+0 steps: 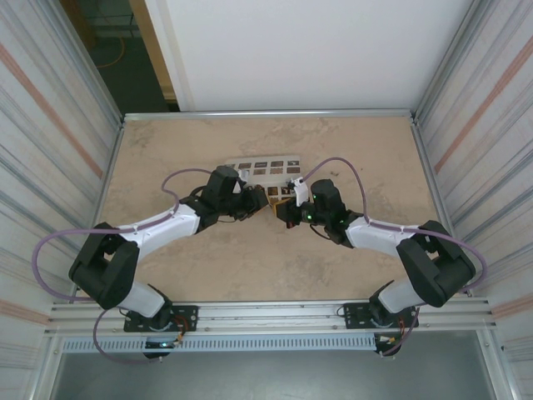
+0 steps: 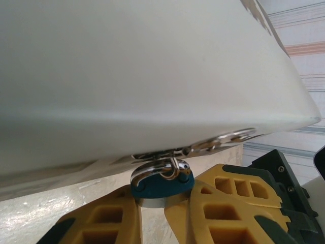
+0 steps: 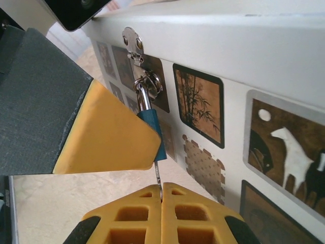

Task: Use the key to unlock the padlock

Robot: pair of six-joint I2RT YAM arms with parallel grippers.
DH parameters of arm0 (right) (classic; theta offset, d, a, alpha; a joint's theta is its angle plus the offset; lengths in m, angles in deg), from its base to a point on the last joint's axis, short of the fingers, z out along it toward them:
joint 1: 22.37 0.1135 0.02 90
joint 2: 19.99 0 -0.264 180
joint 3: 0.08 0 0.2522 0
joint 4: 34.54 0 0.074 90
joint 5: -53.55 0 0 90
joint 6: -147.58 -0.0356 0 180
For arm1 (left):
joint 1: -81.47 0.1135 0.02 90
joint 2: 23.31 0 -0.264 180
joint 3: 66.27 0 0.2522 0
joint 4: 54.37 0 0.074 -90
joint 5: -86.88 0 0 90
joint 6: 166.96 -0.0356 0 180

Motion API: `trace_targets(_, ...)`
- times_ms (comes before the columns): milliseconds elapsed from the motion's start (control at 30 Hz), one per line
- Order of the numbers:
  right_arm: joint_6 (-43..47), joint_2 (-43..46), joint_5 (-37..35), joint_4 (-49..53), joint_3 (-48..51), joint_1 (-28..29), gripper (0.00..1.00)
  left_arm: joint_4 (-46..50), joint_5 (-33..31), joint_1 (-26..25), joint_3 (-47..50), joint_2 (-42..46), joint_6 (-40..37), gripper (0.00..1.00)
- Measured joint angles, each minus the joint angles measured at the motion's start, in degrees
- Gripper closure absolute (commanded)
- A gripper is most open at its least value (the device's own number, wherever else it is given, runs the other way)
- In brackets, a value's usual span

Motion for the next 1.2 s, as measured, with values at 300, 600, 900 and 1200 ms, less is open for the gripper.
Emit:
trace_targets(300,-0.04,0.00,-1.55,1.22,-0.26,0.22,1.00,-1.66,-1.07,-0.55,0.31,-0.96,0.81,0.85)
trace_targets(600,-1.05,-1.33,-2.67,1.29,-0.83,0.15,1.00,-3.21,0.00,-2.27,1.57,-2.67,2.43,0.85)
trace_targets(900,-2.05,-7.72,-2.05,-2.58,-0.83,-0.63,1.00,-5.79,1.60,-3.43,4.17,-5.20,3.72,0.84)
trace_targets(1200,-3.43,-13.40,1.53,-5.84,-0.83,-1.27,1.00,-7.06,2.69,-2.16,8.94,0.46,3.76,0.71)
